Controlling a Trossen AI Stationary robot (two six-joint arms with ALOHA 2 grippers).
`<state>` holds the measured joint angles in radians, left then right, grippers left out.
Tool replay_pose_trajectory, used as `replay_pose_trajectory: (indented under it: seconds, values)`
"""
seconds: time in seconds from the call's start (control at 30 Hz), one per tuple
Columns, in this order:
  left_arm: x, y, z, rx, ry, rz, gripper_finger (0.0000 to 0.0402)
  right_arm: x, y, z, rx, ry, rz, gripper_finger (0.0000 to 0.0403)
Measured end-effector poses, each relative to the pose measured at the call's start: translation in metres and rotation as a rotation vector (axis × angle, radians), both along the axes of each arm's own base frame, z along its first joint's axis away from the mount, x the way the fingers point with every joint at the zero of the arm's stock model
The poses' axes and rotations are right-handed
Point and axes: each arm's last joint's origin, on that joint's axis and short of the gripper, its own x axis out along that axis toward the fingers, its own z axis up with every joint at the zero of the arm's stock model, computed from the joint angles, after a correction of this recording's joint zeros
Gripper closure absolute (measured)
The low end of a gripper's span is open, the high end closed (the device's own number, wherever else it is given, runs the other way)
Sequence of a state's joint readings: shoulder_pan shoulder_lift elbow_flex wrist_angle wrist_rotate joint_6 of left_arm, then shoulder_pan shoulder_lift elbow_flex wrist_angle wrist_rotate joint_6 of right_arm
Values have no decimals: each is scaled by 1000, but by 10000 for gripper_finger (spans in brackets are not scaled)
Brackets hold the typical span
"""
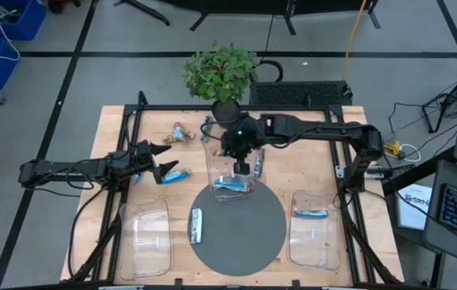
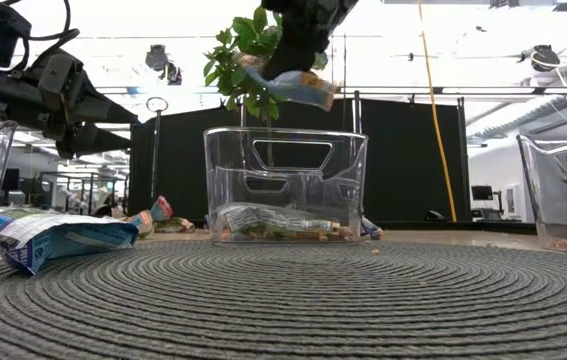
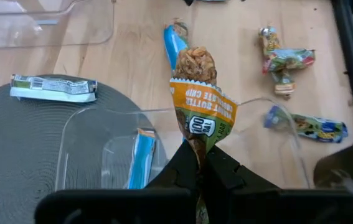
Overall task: Pick and place Granola Bars by type
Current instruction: Put the right yellow granola bar into the middle transparent bin
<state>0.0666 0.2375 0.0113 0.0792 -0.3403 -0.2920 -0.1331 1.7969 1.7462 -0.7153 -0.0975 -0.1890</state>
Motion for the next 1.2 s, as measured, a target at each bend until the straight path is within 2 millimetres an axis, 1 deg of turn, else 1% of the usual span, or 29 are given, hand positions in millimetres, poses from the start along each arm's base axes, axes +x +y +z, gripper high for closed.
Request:
replay_pose_trajectory:
  seconds: [0.23,0.57,0.93,1.13,1.2]
  values:
    - [0,0,0,0,0,0,23,12,5,-20,-7,46,33,403]
    - [0,0,0,0,0,0,23,26,4,-50,-24,125,66,403]
    - [0,0,0,0,0,0,23,41,4,-103,-19,289,68,403]
    - [0,0,0,0,0,0,23,49,9,-120,-23,301,89,403]
    - [0,0,0,0,0,1,23,51,12,-130,-22,322,98,403]
